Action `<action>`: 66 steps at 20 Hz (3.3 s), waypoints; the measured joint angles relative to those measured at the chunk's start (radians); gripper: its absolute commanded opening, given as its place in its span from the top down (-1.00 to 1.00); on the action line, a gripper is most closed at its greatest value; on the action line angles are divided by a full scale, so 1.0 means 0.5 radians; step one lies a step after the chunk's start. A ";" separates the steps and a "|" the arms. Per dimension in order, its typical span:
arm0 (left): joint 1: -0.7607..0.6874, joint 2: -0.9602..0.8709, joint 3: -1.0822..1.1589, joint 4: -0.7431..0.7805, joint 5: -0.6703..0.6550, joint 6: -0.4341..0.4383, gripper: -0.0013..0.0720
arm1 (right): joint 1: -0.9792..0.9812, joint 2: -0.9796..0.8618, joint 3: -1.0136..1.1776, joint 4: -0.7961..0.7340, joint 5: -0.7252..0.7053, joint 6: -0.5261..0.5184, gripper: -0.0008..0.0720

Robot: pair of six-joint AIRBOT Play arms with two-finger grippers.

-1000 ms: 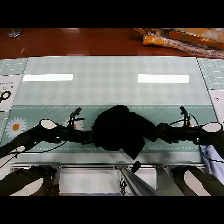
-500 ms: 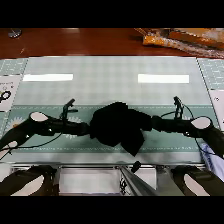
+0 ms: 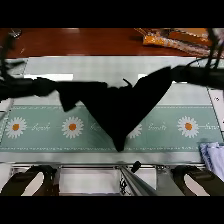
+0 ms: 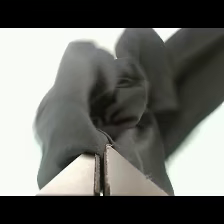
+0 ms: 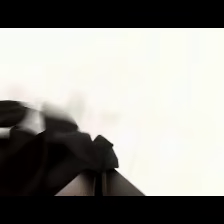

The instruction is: Fold the shirts.

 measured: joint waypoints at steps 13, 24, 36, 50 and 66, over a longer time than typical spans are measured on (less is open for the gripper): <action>0.187 0.136 1.424 0.440 -0.055 -0.032 0.90 | 0.002 0.027 1.295 -0.839 0.293 0.126 0.89; 0.189 0.254 1.560 0.843 -0.460 -0.105 0.90 | 0.002 0.217 1.480 -0.981 1.250 0.187 0.89; 0.183 -0.333 0.980 0.926 -0.706 -0.335 0.90 | 0.002 -0.468 0.779 -0.745 1.360 0.013 0.90; -0.233 -1.495 0.845 0.916 -0.306 -0.417 0.82 | 0.002 -1.238 0.706 -0.639 0.116 0.233 0.89; 0.154 -0.864 0.188 0.834 -0.738 -0.784 -0.48 | -0.002 -1.328 0.706 -0.855 0.478 0.178 0.89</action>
